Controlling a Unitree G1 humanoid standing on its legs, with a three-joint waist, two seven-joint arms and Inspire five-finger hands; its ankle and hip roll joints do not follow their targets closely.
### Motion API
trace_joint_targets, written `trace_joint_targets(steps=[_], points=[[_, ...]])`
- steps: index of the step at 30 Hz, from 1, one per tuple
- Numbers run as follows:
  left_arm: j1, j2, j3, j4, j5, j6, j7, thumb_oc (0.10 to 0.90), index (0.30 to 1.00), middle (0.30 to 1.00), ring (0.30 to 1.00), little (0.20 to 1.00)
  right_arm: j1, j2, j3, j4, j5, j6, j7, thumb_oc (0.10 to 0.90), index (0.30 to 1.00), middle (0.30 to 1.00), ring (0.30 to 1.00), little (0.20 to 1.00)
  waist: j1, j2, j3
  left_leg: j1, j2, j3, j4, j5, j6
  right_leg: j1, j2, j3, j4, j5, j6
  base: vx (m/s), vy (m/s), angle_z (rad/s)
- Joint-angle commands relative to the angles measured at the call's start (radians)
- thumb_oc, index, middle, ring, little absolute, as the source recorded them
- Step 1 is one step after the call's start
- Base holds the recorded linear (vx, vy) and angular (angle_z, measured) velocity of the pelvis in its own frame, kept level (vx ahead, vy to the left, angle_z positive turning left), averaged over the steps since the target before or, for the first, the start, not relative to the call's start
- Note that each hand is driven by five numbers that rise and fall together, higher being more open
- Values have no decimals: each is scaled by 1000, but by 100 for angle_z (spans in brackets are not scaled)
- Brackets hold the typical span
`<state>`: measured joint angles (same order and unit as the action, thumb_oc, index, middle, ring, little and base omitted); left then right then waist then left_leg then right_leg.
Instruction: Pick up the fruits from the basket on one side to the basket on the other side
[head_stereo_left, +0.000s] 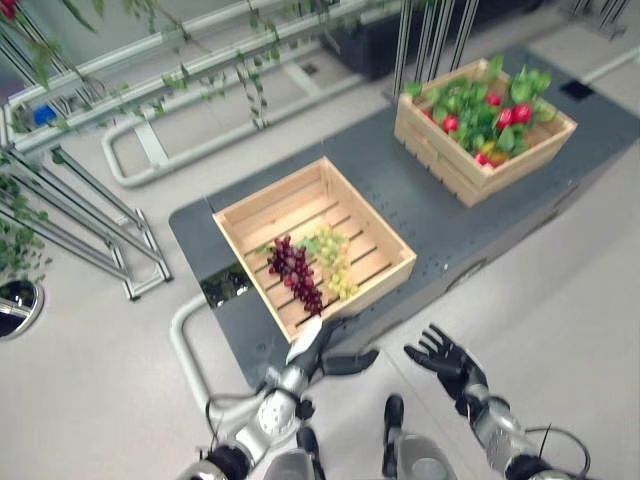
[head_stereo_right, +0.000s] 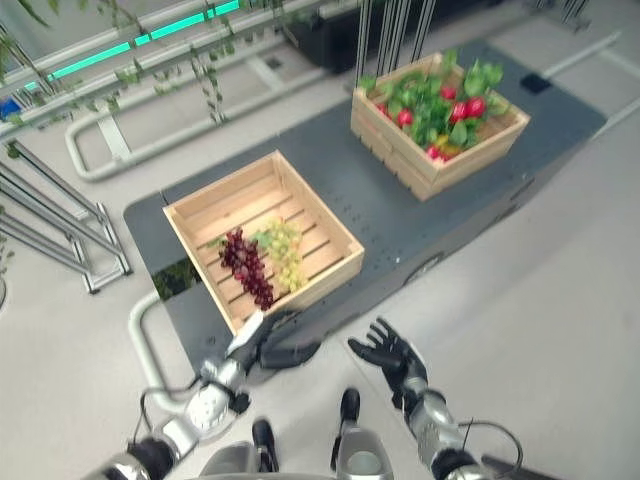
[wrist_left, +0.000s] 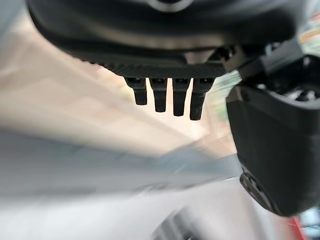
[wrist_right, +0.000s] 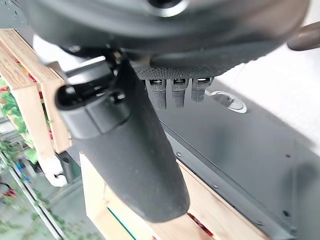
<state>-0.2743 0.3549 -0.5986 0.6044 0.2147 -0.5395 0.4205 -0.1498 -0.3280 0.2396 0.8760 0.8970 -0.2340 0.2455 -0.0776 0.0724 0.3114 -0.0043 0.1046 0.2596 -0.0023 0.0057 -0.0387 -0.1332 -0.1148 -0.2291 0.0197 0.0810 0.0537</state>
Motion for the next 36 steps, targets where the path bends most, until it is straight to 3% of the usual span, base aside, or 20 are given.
trace_joint_targets(steps=[1, 4, 6, 7, 9, 15, 21, 30, 32, 36], points=[[-95, 124, 100, -106, 43, -32, 216, 800, 900, 900, 900, 900, 17, 44, 11, -125, 38, -33, -3, 800, 900, 900, 900, 900, 1, -10, 4, -13, -5, -30, 50, -50, 3, -32, -83, 10, 150, -112, 24, 20, 118, 6], [-163, 222, 169, -182, 49, 81, 370, 800, 900, 900, 900, 900, 19, 21, 27, -186, 20, -41, -15, 800, 900, 900, 900, 900, -2, 2, 22, -44, -18, -34, 52, -48, 5, -81, -89, 10, 178, -118, 27, -1, 101, 7], [-190, 252, 213, -203, 3, 143, 412, 800, 900, 900, 900, 900, 19, 9, 30, -210, 15, -46, -16, 800, 900, 900, 900, 900, -1, 3, 35, -69, -22, -39, 78, -54, 5, -106, -95, 10, 208, -129, 25, -23, 89, 11], [-215, 271, 258, -208, -61, 196, 400, 800, 900, 900, 900, 900, 16, 0, 35, -230, 14, -53, -24, 800, 900, 900, 900, 900, -2, 2, 52, -98, -24, -43, 113, -61, 4, -134, -102, 13, 245, -140, 22, -51, 70, 9], [-262, 282, 296, -208, -133, 242, 406, 800, 900, 900, 900, 900, 5, -12, 50, -265, -4, -61, -46, 800, 900, 900, 900, 900, -3, -4, 80, -146, -25, -46, 176, -77, 3, -176, -113, 19, 303, -159, 16, -75, 43, 10], [-467, 352, 271, -142, -208, 426, 373, 800, 900, 900, 900, 900, -75, -54, 79, -296, -9, -57, -82, 800, 900, 900, 900, 900, -14, -23, 152, -300, -14, -54, 369, -125, -2, -285, -119, 40, 446, -209, -4, -66, 30, 18], [-639, 382, 207, -52, -277, 509, 355, 800, 900, 900, 900, 900, -120, -63, 88, -280, 15, -50, -87, 800, 900, 900, 900, 900, -23, -48, 207, -404, 2, -54, 456, -143, 4, -357, -102, 50, 502, -220, -12, -69, -3, 1], [-795, 350, 164, 74, -407, 524, 394, 800, 900, 900, 900, 900, -168, -48, 129, -234, -6, -55, -100, 800, 900, 900, 900, 900, -28, -82, 209, -539, 36, -56, 509, -151, 4, -466, -66, 65, 531, -229, -11, -25, 11, -6], [-827, 353, 148, 95, -354, 549, 409, 800, 900, 900, 900, 900, -183, -46, 135, -221, -2, -58, -97, 800, 900, 900, 900, 900, -30, -89, 209, -554, 44, -54, 511, -149, 3, -479, -60, 65, 530, -227, -11, -35, -11, -6], [-918, 402, 68, 148, -107, 679, 386, 800, 900, 900, 900, 900, -213, -53, 138, -212, 16, -57, -83, 800, 900, 900, 900, 900, -34, -108, 209, -591, 55, -41, 499, -122, 8, -510, -47, 60, 506, -202, -19, -35, -21, -5]])
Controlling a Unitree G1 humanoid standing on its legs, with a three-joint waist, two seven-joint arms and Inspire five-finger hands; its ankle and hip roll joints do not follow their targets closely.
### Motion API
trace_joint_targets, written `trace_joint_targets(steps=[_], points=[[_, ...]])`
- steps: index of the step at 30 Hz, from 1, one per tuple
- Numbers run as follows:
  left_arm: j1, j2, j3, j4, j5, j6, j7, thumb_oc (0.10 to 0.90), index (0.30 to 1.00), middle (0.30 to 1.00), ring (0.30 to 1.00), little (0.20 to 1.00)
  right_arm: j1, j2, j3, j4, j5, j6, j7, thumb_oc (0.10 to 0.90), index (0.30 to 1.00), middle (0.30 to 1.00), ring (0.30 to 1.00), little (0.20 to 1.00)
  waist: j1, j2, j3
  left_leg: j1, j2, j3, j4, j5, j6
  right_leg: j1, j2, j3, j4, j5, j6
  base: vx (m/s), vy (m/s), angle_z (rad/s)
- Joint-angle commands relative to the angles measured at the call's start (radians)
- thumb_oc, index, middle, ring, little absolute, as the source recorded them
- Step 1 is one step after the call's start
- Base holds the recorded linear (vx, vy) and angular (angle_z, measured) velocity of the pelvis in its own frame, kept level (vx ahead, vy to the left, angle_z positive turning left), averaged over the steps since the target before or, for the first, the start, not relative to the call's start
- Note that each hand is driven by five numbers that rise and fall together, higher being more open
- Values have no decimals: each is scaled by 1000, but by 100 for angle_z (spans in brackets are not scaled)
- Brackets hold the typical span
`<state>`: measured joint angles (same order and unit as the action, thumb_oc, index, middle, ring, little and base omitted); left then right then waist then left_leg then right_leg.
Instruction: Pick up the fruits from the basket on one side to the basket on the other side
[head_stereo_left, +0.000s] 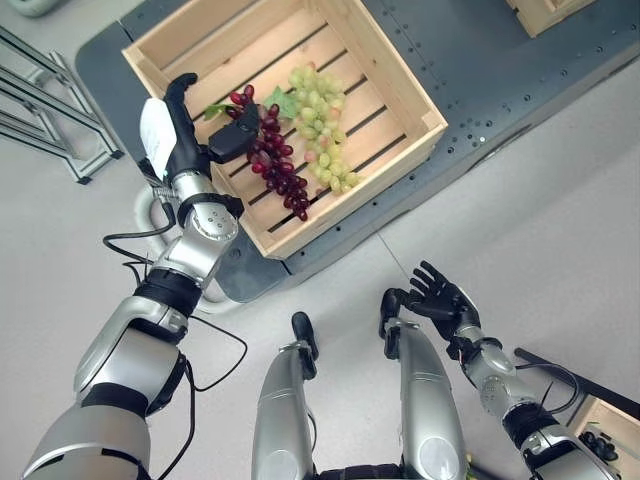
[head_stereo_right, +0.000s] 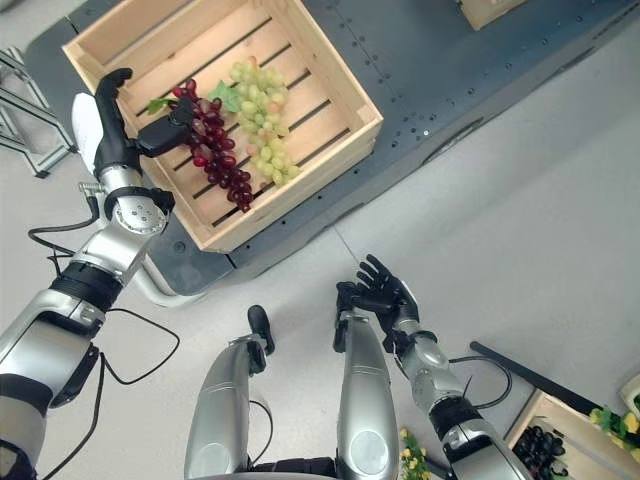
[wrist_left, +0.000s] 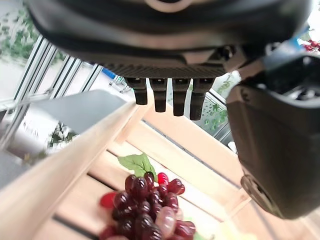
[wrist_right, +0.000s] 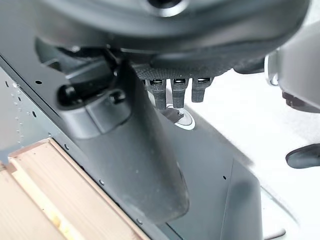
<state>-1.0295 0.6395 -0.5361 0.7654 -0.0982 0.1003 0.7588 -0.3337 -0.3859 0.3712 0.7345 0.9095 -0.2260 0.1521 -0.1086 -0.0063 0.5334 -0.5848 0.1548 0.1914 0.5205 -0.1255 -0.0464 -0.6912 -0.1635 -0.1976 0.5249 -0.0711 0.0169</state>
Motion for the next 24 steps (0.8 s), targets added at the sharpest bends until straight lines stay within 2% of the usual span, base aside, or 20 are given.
trace_joint_targets(steps=[1, 2, 5, 9, 11, 14, 16, 24], points=[[-206, 151, -53, 13, 294, 82, 34, 800, 900, 900, 900, 900, -35, -4, 3, -62, 13, -63, 24, 800, 900, 900, 900, 900, -4, -32, -13, -16, 6, 30, -26, 14, 13, 45, 5, 27, -8, -44, 18, 2, -5, -6], [-220, 161, -74, 22, 363, 112, 13, 800, 900, 900, 900, 900, -37, -7, 3, -60, 16, -63, 28, 800, 900, 900, 900, 900, -5, -33, -13, -18, 6, 31, -27, 15, 13, 44, 6, 25, -11, -42, 18, 9, -2, -5], [-305, 242, -236, 86, 623, 165, -54, 800, 900, 900, 900, 900, -42, -30, 2, -36, 30, -65, 53, 800, 900, 900, 900, 900, -11, -28, -13, -27, 9, 39, -25, 14, 13, 33, 5, 25, -18, -36, 20, 10, 1, -3], [-332, 303, -370, 73, 847, 192, -157, 800, 900, 900, 900, 900, -52, -57, -4, -3, 31, -54, 75, 800, 900, 900, 900, 900, -13, -7, -13, -30, 4, 43, -19, 12, 12, 29, -1, 26, -22, -30, 24, 30, 39, -4], [-330, 316, -392, 55, 922, 187, -193, 800, 900, 900, 900, 900, -57, -64, -5, 0, 29, -46, 75, 800, 900, 900, 900, 900, -12, -1, -13, -34, 2, 44, -15, 10, 11, 25, -5, 26, -21, -29, 25, 30, 44, -5], [-327, 344, -429, 18, 1038, 153, -244, 800, 900, 900, 900, 900, -65, -76, -11, 22, 29, -41, 87, 800, 900, 900, 900, 900, -8, 12, -13, -48, 0, 43, -5, 6, 10, 13, -15, 26, -13, -30, 26, 20, 18, 3], [-326, 350, -438, 6, 1061, 144, -272, 800, 900, 900, 900, 900, -69, -80, -14, 27, 32, -41, 92, 800, 900, 900, 900, 900, -6, 14, -13, -50, -1, 42, -3, 6, 9, 11, -18, 25, -11, -31, 27, 26, 17, 4], [-345, 390, -481, -33, 1173, 22, -372, 800, 900, 900, 900, 900, -66, -93, -30, 3, 56, -43, 93, 800, 900, 900, 900, 900, 0, 19, -13, -80, -1, 34, -1, 7, 9, -16, -31, 18, -8, -23, 38, 17, 3, 4]])
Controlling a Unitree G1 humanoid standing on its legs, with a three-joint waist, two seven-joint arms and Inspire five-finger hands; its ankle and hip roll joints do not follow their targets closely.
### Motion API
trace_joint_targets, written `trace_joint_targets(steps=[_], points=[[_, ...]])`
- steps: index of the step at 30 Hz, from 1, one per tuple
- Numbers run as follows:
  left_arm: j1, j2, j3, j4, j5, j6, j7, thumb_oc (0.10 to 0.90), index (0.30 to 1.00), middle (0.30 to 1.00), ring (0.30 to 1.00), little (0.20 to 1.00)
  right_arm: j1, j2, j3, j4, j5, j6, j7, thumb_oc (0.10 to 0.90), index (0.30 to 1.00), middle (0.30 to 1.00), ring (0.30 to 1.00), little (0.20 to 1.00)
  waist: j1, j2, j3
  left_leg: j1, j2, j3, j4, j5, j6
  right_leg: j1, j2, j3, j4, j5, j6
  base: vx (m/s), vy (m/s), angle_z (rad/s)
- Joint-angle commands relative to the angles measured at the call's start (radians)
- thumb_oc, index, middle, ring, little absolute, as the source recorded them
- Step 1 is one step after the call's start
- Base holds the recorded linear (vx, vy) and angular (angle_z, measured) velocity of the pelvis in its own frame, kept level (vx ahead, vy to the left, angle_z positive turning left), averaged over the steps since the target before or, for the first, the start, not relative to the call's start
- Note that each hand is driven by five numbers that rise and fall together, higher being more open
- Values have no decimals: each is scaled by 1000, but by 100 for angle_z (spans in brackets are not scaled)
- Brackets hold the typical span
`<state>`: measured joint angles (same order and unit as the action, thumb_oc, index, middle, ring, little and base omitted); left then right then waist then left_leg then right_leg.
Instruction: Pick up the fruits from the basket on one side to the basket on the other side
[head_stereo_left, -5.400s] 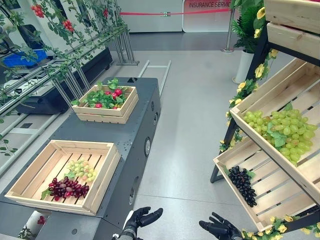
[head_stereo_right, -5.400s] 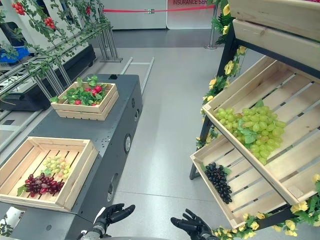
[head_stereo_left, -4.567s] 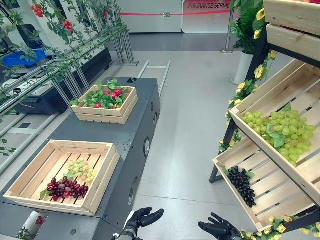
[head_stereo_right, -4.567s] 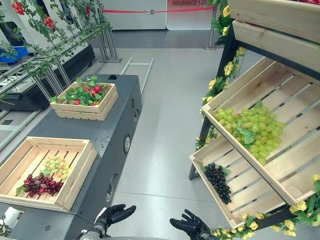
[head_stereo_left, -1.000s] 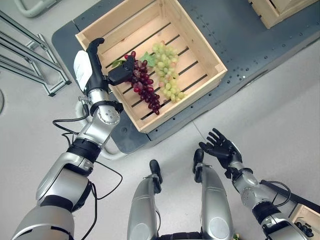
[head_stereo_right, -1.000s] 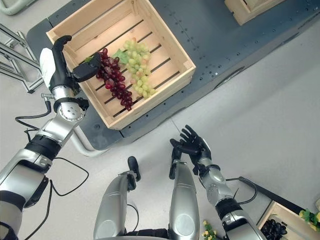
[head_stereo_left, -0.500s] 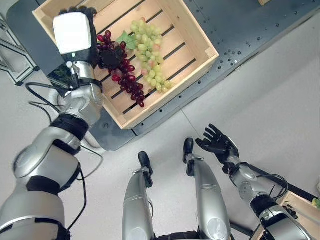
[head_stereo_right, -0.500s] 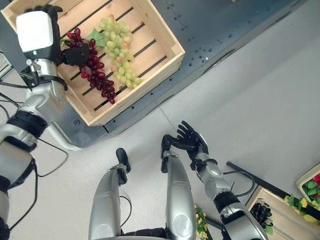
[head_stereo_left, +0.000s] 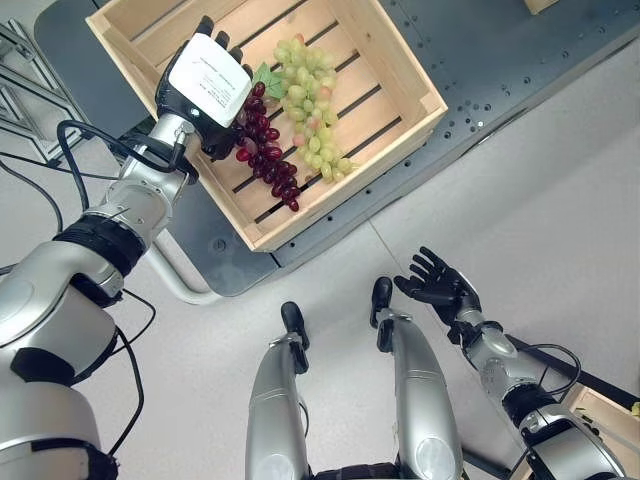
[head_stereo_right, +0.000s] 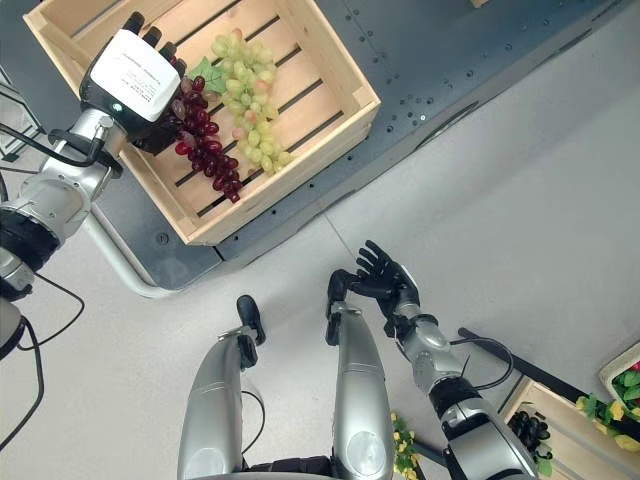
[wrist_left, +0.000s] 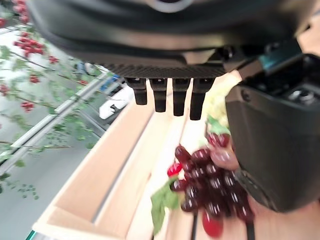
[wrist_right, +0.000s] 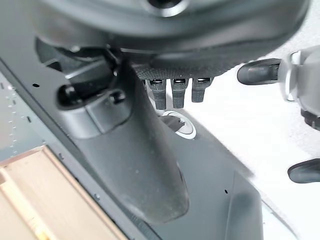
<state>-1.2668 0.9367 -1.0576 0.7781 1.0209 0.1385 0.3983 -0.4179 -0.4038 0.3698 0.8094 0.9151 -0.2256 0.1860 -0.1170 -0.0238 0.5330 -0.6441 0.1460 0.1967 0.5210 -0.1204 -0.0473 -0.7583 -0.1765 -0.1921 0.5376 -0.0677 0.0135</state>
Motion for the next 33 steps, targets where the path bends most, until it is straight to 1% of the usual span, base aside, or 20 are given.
trace_joint_targets(steps=[1, 3, 4, 5, 8, 11, 14, 20, 22, 24, 25, 26, 27, 28, 29, 30, 31, 32, 33], points=[[-109, 96, 36, -52, 56, -21, -20, 800, 900, 900, 900, 900, 20, -75, -29, -74, 52, -44, 58, 800, 900, 900, 900, 900, 9, 37, -13, -23, 7, 28, -2, 3, 10, 49, -18, 13, -21, -26, 43, 0, 0, 0], [-109, 106, 24, -59, 64, -43, -37, 800, 900, 900, 900, 900, 27, -75, -31, -82, 54, -48, 57, 800, 900, 900, 900, 900, 9, 38, -13, -28, 8, 27, -6, 6, 10, 42, -18, 13, -22, -23, 45, 0, 0, 0], [-106, 110, 25, -60, 72, -60, -40, 800, 900, 900, 900, 900, 31, -76, -33, -86, 55, -49, 57, 800, 900, 900, 900, 900, 10, 38, -13, -29, 7, 27, -7, 5, 10, 40, -19, 13, -22, -23, 46, 0, 0, 0], [-109, 115, 16, -58, 95, -94, -49, 800, 900, 900, 900, 900, 30, -77, -35, -86, 56, -51, 62, 800, 900, 900, 900, 900, 10, 40, -13, -31, 7, 27, -9, 7, 10, 38, -19, 13, -23, -21, 47, 0, 0, 0], [-113, 124, 3, -63, 147, -143, -54, 800, 900, 900, 900, 900, 31, -81, -34, -93, 65, -53, 66, 800, 900, 900, 900, 900, 10, 41, -13, -38, 6, 24, -8, 8, 10, 32, -20, 13, -22, -20, 49, 0, 0, 0], [-129, 129, -20, -92, 169, -168, -62, 800, 900, 900, 900, 900, 31, -84, -33, -106, 73, -52, 70, 800, 900, 900, 900, 900, 11, 42, -13, -44, 6, 21, -8, 9, 9, 29, -22, 10, -24, -18, 51, 0, 0, 0], [-142, 128, -29, -104, 170, -175, -60, 800, 900, 900, 900, 900, 29, -85, -33, -112, 83, -58, 78, 800, 900, 900, 900, 900, 11, 40, -13, -60, 7, 18, -8, 14, 9, 14, -23, 9, -23, -13, 51, 0, -1, 1], [-168, 113, -37, -87, 159, -204, 19, 800, 900, 900, 900, 900, 27, -87, -34, -127, 94, -66, 78, 800, 900, 900, 900, 900, 11, 26, -13, -94, 10, 15, -7, 18, 9, -18, -23, 2, -23, -6, 52, -2, 0, 3], [-155, 100, -32, -57, 166, -257, 87, 800, 900, 900, 900, 900, 33, -90, -38, -134, 92, -68, 71, 800, 900, 900, 900, 900, 9, 21, -13, -101, 9, 13, -9, 19, 8, -24, -21, 2, -24, -5, 54, 1, 16, 1], [-154, 99, -29, -51, 167, -266, 105, 800, 900, 900, 900, 900, 29, -90, -39, -134, 92, -67, 69, 800, 900, 900, 900, 900, 9, 20, -13, -108, 9, 12, -8, 21, 8, -31, -21, 2, -23, -2, 53, 0, 0, 0], [-150, 96, -28, -35, 173, -297, 157, 800, 900, 900, 900, 900, 27, -91, -41, -131, 92, -69, 71, 800, 900, 900, 900, 900, 8, 19, -13, -113, 9, 11, -7, 22, 8, -34, -20, 3, -24, -1, 53, 0, 0, 0], [-147, 94, -27, -26, 178, -329, 183, 800, 900, 900, 900, 900, 28, -91, -41, -132, 91, -69, 71, 800, 900, 900, 900, 900, 8, 18, -13, -116, 9, 11, -6, 22, 7, -37, -19, 3, -24, 0, 52, 0, 0, 0], [-145, 91, -25, -23, 185, -379, 194, 800, 900, 900, 900, 900, 27, -91, -42, -130, 89, -69, 74, 800, 900, 900, 900, 900, 8, 17, -13, -117, 10, 11, -6, 23, 6, -38, -19, 2, -25, 1, 52, 0, 0, 0], [-141, 90, -24, -23, 186, -391, 187, 800, 900, 900, 900, 900, 27, -91, -44, -130, 86, -68, 76, 800, 900, 900, 900, 900, 8, 17, -13, -119, 9, 11, -6, 23, 6, -39, -19, 2, -27, 2, 52, 0, 0, 0], [-131, 90, -22, -26, 185, -395, 156, 800, 900, 900, 900, 900, 29, -91, -44, -131, 83, -68, 77, 800, 900, 900, 900, 900, 8, 17, -13, -116, 7, 9, -8, 23, 4, -36, -18, 2, -29, 1, 53, 0, 0, 0], [-128, 91, -26, -27, 182, -384, 132, 800, 900, 900, 900, 900, 23, -90, -44, -131, 83, -68, 76, 800, 900, 900, 900, 900, 8, 18, -13, -122, 6, 8, -9, 26, 5, -43, -17, 4, -28, 3, 52, 0, 0, 0], [-125, 91, -31, -21, 174, -370, 110, 800, 900, 900, 900, 900, 18, -91, -41, -132, 84, -66, 73, 800, 900, 900, 900, 900, 7, 19, -13, -124, 7, 9, -10, 26, 6, -45, -16, 4, -28, 2, 52, 0, 0, 0], [-124, 89, -37, -5, 160, -342, 64, 800, 900, 900, 900, 900, 8, -95, -35, -132, 93, -62, 74, 800, 900, 900, 900, 900, 6, 18, -13, -128, 8, 11, -12, 28, 5, -50, -17, 4, -29, 3, 51, 0, 0, 0], [-124, 88, -37, -2, 158, -335, 50, 800, 900, 900, 900, 900, 7, -96, -34, -132, 94, -62, 75, 800, 900, 900, 900, 900, 6, 18, -13, -129, 8, 12, -12, 28, 5, -50, -17, 3, -29, 3, 51, 0, 0, 0]])
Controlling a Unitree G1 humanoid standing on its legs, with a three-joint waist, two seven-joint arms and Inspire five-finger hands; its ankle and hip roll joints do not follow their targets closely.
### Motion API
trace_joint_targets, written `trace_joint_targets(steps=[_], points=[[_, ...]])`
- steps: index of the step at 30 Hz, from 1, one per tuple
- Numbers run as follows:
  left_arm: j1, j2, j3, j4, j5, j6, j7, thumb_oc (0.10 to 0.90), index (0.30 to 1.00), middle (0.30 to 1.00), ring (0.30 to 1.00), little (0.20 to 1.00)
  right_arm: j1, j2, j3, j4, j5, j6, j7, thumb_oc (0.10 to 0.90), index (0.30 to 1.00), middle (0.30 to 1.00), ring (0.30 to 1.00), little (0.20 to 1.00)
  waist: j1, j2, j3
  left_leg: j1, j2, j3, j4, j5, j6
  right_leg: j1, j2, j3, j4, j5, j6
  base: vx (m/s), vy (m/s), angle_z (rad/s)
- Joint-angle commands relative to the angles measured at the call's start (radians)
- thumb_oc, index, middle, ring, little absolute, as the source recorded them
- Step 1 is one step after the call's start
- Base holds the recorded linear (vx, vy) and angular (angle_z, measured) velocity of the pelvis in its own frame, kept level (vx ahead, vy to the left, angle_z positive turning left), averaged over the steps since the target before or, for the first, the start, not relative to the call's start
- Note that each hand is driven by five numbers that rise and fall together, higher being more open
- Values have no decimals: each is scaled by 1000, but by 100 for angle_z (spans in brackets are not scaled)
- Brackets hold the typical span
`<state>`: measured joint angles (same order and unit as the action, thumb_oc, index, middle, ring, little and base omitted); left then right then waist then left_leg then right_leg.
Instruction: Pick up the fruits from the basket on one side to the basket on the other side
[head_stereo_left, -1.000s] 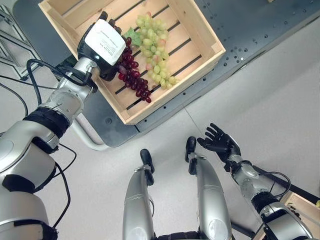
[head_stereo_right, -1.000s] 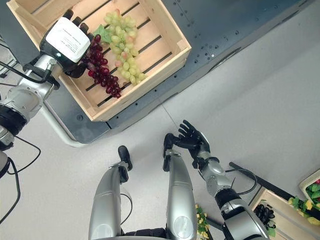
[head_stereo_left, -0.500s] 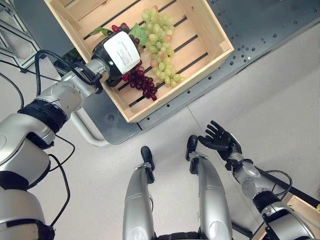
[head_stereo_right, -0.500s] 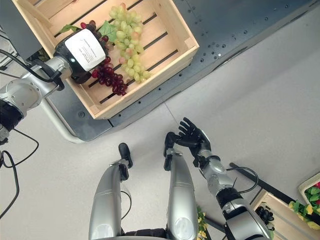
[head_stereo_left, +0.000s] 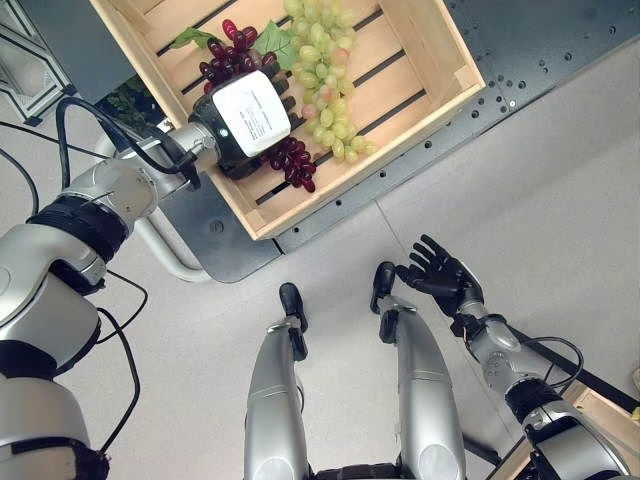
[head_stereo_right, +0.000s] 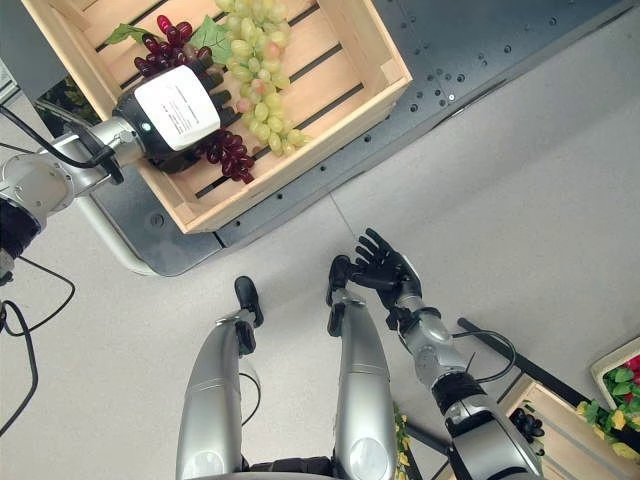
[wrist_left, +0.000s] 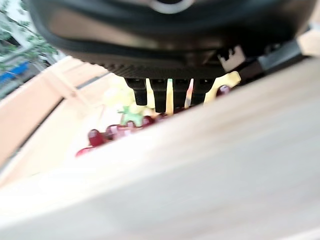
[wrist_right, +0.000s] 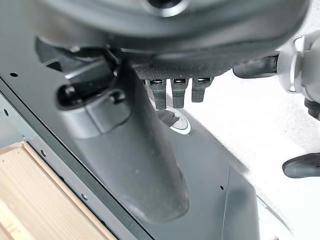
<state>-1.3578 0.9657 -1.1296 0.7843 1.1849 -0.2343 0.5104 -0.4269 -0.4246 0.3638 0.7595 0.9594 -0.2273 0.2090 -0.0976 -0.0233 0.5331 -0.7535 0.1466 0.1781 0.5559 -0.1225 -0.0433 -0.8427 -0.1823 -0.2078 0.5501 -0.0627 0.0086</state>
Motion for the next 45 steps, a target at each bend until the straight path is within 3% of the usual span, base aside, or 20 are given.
trace_joint_targets(steps=[1, 7, 17, 18, 19, 21, 22, 24, 28, 35, 40, 45], points=[[-21, 54, 35, 7, -15, 91, -134, 800, 900, 900, 900, 900, 8, -79, -25, -87, 60, -57, 49, 800, 900, 900, 900, 900, -15, 19, -13, -27, 7, 30, -45, 33, -1, 29, -11, 20, -43, -1, 56, 0, 0, 0], [19, 31, 48, 45, -26, 192, -278, 800, 900, 900, 900, 900, 2, -86, -22, -117, 108, -60, 43, 800, 900, 900, 900, 900, -16, 14, -13, -45, 2, 25, -50, 38, -4, 15, -11, 15, -46, 1, 58, -2, 1, 1], [54, -46, 75, 166, 5, 262, -333, 800, 900, 900, 900, 900, -31, -95, -29, -150, 151, -79, 32, 800, 900, 900, 900, 900, -28, -5, -13, -75, 0, 23, -72, 58, -13, -11, -2, 17, -65, 12, 58, -5, 3, 0], [56, -50, 77, 173, 1, 277, -333, 728, 792, 792, 792, 792, -31, -96, -32, -157, 154, -83, 31, 800, 900, 900, 900, 900, -29, -7, -13, -78, 0, 24, -76, 61, -13, -15, 0, 16, -68, 14, 58, 0, 0, 0], [57, -52, 81, 178, -6, 290, -338, 604, 606, 606, 606, 606, -33, -101, -34, -167, 156, -84, 30, 800, 900, 900, 900, 900, -31, -8, -13, -82, -1, 24, -80, 63, -14, -19, 0, 16, -71, 15, 58, -33, 19, -2], [58, -56, 84, 184, -4, 296, -341, 577, 566, 566, 566, 566, -34, -100, -35, -179, 155, -88, 26, 800, 900, 900, 900, 900, -32, -10, -13, -85, -1, 24, -83, 65, -16, -23, 2, 16, -74, 17, 58, -15, 2, -1], [61, -58, 88, 189, 0, 294, -333, 447, 371, 371, 371, 371, -36, -102, -33, -190, 160, -92, 23, 800, 900, 900, 900, 900, -33, -12, -13, -87, -2, 24, -87, 68, -17, -23, 4, 15, -78, 17, 57, 0, 0, 0], [66, -61, 93, 194, 3, 291, -322, 400, 300, 300, 300, 300, -37, -100, -31, -202, 163, -96, 18, 800, 900, 900, 900, 900, -33, -15, -13, -90, -5, 22, -87, 69, -18, -25, 6, 16, -80, 19, 56, -16, 0, -1], [65, -67, 97, 198, 4, 258, -240, 400, 300, 300, 300, 300, -42, -93, -21, -222, 161, -105, 11, 800, 900, 900, 900, 900, -32, -22, -13, -83, -9, 21, -98, 72, -17, -17, 10, 13, -92, 23, 57, -35, 4, -2], [75, -43, 103, 165, 42, 99, 36, 400, 300, 300, 300, 300, -31, -95, -20, -237, 167, -114, 24, 800, 900, 900, 900, 900, -25, -15, -13, -31, -19, 18, -108, 64, -11, 33, 13, 17, -101, 15, 56, -27, 9, 1], [77, -19, 110, 126, 23, 52, 113, 400, 300, 300, 300, 300, -19, -95, -20, -250, 164, -113, 26, 800, 900, 900, 900, 900, -22, -5, -13, 20, -22, 25, -113, 58, -5, 83, 10, 15, -106, 9, 57, -18, 5, -4], [89, 23, 136, 24, -300, 51, 182, 400, 300, 300, 300, 300, 18, -90, -14, -270, 118, -137, -7, 800, 900, 900, 900, 900, -12, 10, -13, 134, -30, 30, -116, 37, 4, 192, 4, 14, -110, -6, 61, -14, 7, -5]])
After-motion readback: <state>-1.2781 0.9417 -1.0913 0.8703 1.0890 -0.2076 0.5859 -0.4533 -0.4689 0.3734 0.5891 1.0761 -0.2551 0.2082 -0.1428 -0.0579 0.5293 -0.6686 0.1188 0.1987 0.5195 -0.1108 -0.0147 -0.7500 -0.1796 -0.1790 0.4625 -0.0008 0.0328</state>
